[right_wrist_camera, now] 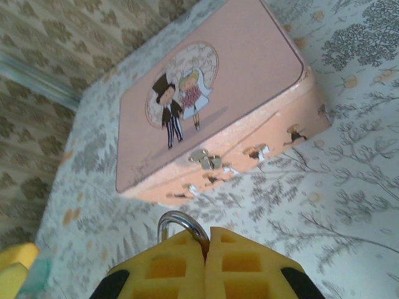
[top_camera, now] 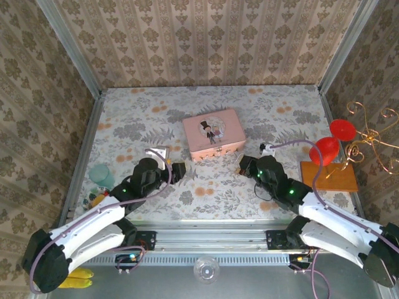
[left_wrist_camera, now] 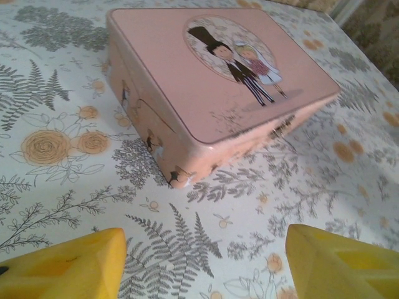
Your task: Unlock the padlock with the key
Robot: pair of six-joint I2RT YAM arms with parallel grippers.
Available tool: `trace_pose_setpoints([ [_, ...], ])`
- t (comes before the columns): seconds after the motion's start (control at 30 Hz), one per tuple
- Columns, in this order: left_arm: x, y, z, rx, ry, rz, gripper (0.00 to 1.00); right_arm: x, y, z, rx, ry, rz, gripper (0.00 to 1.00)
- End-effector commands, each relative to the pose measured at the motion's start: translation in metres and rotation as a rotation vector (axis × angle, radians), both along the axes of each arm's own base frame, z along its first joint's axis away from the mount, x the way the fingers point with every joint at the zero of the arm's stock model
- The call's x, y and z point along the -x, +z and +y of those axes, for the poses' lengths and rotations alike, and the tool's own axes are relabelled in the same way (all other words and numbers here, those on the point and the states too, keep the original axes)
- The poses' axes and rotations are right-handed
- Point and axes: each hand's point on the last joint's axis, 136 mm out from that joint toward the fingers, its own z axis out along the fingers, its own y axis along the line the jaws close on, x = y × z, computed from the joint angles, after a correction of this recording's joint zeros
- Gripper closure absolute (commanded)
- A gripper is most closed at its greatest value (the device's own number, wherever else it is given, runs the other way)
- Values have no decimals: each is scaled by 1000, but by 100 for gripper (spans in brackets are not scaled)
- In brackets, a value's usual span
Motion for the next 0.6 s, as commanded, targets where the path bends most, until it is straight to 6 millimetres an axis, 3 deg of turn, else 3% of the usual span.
trace_pose_setpoints([
  [0.0,17,-8,5,-88,-69,-29,31,25,-12,-6,181,88,89,100],
  [0.27,31,-1,28,-122,-47,-81,29,46,-34,-17,390,136,212,100],
  [0.57,35,9,43,-161,-24,-136,28,54,-61,-39,590,118,351,100],
])
